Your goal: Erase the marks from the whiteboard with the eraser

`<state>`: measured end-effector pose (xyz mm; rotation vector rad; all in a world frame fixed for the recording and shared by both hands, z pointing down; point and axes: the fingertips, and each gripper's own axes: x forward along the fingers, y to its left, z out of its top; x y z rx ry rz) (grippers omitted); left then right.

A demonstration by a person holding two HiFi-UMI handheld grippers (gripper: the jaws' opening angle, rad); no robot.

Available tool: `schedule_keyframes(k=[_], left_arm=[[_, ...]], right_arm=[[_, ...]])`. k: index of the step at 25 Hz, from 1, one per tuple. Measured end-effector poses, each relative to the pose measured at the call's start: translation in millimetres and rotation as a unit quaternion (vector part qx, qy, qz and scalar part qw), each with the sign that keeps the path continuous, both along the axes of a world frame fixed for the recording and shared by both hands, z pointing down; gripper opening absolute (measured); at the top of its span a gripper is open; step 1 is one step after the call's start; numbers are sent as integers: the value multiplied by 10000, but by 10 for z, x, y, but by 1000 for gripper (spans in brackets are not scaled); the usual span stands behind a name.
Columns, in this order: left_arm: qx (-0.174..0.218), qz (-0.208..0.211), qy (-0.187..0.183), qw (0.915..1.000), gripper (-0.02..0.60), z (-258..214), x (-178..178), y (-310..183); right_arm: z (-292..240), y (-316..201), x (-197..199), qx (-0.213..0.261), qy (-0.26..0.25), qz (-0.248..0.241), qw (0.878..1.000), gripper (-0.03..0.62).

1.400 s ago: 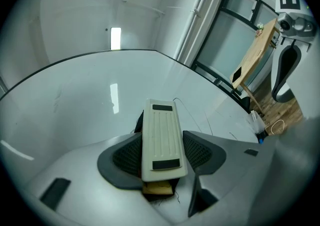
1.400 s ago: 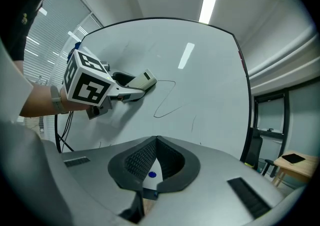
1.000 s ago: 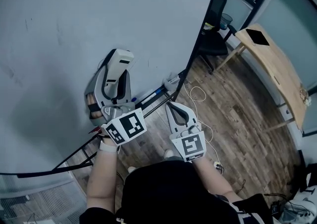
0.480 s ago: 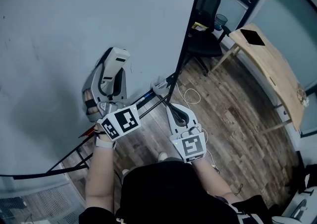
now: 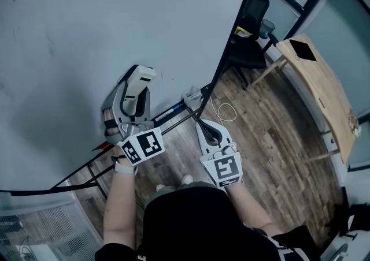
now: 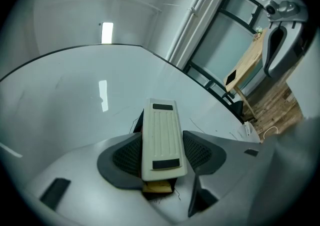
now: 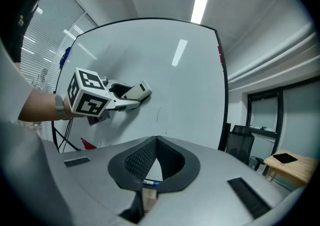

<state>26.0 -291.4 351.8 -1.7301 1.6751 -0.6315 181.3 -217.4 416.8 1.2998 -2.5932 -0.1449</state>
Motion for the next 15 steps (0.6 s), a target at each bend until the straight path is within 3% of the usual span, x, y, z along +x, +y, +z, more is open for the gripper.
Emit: schedule_keyframes(k=[9, 15], left_arm=[[-421, 247, -160, 9987, 265, 439, -315, 279], [-487, 354, -166, 9980, 265, 701, -474, 381]], right_arm=[[63, 319, -496, -205, 131, 0, 9997, 26], [207, 517, -720, -276, 363, 82, 9989, 26]])
